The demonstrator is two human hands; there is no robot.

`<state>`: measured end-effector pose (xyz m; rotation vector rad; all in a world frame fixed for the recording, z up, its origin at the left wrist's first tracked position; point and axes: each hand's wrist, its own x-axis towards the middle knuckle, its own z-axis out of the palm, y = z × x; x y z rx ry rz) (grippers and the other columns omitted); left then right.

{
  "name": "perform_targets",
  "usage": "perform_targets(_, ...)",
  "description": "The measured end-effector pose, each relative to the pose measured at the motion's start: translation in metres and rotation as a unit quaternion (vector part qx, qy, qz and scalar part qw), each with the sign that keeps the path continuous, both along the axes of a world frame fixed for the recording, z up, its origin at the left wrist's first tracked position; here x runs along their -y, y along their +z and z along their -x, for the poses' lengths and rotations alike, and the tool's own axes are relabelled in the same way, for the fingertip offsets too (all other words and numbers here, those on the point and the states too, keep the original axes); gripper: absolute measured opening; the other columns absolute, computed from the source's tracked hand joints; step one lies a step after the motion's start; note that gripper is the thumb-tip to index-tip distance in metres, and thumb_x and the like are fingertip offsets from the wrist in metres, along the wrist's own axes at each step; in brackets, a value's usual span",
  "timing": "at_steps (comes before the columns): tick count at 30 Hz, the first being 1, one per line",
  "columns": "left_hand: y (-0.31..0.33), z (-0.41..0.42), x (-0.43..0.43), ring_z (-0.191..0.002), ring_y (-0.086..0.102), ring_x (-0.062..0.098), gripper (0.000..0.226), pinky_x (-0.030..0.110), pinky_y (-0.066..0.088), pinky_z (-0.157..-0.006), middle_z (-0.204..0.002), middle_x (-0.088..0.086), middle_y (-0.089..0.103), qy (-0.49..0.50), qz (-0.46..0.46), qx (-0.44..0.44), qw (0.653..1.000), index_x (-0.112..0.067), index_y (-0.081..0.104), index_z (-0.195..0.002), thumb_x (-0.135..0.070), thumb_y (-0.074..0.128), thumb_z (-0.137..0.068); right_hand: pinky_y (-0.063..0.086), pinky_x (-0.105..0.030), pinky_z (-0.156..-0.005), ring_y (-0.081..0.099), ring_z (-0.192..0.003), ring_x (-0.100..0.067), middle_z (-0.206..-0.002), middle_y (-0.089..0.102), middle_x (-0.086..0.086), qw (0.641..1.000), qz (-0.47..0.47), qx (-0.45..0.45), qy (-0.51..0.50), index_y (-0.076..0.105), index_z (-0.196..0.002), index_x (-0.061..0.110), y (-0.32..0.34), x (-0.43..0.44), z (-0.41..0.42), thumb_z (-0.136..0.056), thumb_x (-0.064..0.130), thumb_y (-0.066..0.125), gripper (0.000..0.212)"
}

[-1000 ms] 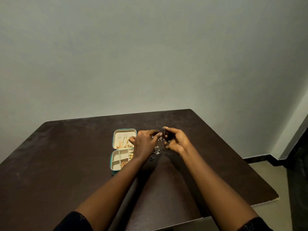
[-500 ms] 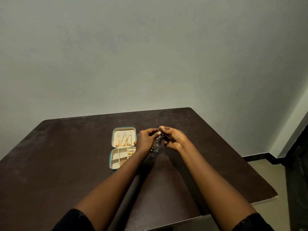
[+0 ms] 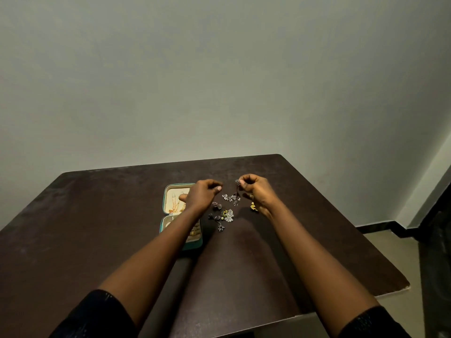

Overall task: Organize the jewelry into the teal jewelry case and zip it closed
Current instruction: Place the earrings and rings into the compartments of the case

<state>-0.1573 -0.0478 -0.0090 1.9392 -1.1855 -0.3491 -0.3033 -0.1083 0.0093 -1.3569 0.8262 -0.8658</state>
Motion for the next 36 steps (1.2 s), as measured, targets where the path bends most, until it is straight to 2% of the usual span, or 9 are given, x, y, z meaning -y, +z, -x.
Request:
perform_targets(6,-0.005,-0.013,-0.008,-0.114,0.054,0.019,0.019,0.042,0.019,-0.082,-0.112,-0.008,0.069,0.037,-0.092,0.121,0.988,-0.032,0.069,-0.106,-0.028,0.059,-0.090,0.040,-0.020,-0.062,0.050,-0.067,-0.011,-0.072,0.054,-0.003,0.995,-0.068,0.064,-0.029,0.054,-0.073,0.012,-0.020,0.011,0.006,-0.092,-0.007,0.044,0.029)
perform_targets(9,-0.007,-0.014,-0.010,-0.115,0.052,0.017,0.021,0.039,0.019,-0.077,-0.107,-0.009,0.070,0.008,-0.118,0.167,0.979,-0.033,0.069,-0.107,-0.029,0.063,-0.087,0.040,-0.022,-0.058,0.048,-0.061,-0.013,-0.058,0.058,0.002,0.990,-0.101,0.086,-0.050,0.055,-0.072,0.011,-0.034,0.016,0.008,-0.091,-0.007,0.046,0.028)
perform_targets(13,-0.006,-0.011,-0.011,-0.120,0.041,0.021,0.021,0.044,0.026,-0.087,-0.105,-0.009,0.068,-0.044,-0.192,0.265,0.944,-0.037,0.069,-0.103,-0.036,0.066,-0.082,0.039,-0.025,-0.057,0.052,-0.054,-0.011,-0.048,0.060,0.008,0.986,-0.116,0.104,-0.060,0.056,-0.072,0.010,-0.052,0.022,0.007,-0.091,-0.008,0.046,0.028)
perform_targets(17,-0.001,-0.005,-0.011,-0.124,0.031,0.025,0.025,0.048,0.024,-0.092,-0.114,-0.005,0.064,-0.074,-0.236,0.284,0.926,-0.039,0.068,-0.108,-0.031,0.064,-0.084,0.038,-0.023,-0.055,0.052,-0.052,-0.009,-0.048,0.061,0.009,0.981,-0.145,0.120,-0.054,0.056,-0.074,0.011,-0.063,0.025,0.006,-0.091,-0.006,0.045,0.027)
perform_targets(20,-0.001,-0.005,-0.011,-0.123,0.032,0.025,0.027,0.049,0.023,-0.093,-0.114,-0.002,0.063,-0.093,-0.251,0.298,0.916,-0.040,0.067,-0.108,-0.046,0.064,-0.082,0.037,-0.021,-0.053,0.052,-0.045,-0.003,-0.055,0.060,0.005,0.978,-0.156,0.131,-0.050,0.056,-0.075,0.012,-0.070,0.026,0.005,-0.090,-0.007,0.043,0.028)
perform_targets(23,-0.003,-0.003,-0.010,-0.122,0.033,0.023,0.035,0.048,0.023,-0.091,-0.111,-0.001,0.064,-0.095,-0.249,0.315,0.911,-0.039,0.068,-0.109,-0.054,0.064,-0.078,0.044,-0.020,-0.052,0.053,-0.047,-0.004,-0.058,0.061,0.002,0.970,-0.175,0.161,-0.048,0.056,-0.076,0.010,-0.074,0.027,0.008,-0.090,-0.009,0.040,0.028)
perform_targets(26,-0.007,0.001,-0.008,-0.122,0.036,0.023,0.030,0.046,0.024,-0.089,-0.111,0.001,0.064,-0.084,-0.234,0.331,0.910,-0.034,0.068,-0.110,-0.045,0.063,-0.083,0.048,-0.020,-0.055,0.055,-0.058,-0.010,-0.053,0.064,0.003,0.953,-0.207,0.213,-0.050,0.054,-0.077,0.008,-0.074,0.027,0.014,-0.093,-0.008,0.038,0.027)
perform_targets(30,-0.009,0.002,-0.009,-0.121,0.037,0.025,0.030,0.046,0.024,-0.090,-0.111,0.004,0.064,-0.076,-0.230,0.340,0.909,-0.032,0.067,-0.112,-0.043,0.061,-0.085,0.053,-0.018,-0.051,0.061,-0.048,-0.007,-0.056,0.064,-0.002,0.927,-0.249,0.277,-0.051,0.054,-0.078,0.006,-0.073,0.027,0.018,-0.094,-0.007,0.035,0.028)
perform_targets(36,-0.011,0.002,-0.011,-0.119,0.035,0.026,0.030,0.046,0.024,-0.088,-0.112,0.004,0.065,-0.087,-0.230,0.395,0.885,-0.030,0.067,-0.112,-0.040,0.059,-0.086,0.053,-0.017,-0.050,0.061,-0.047,-0.007,-0.052,0.065,0.000,0.915,-0.269,0.297,-0.055,0.054,-0.080,0.008,-0.071,0.026,0.019,-0.095,-0.005,0.034,0.028)
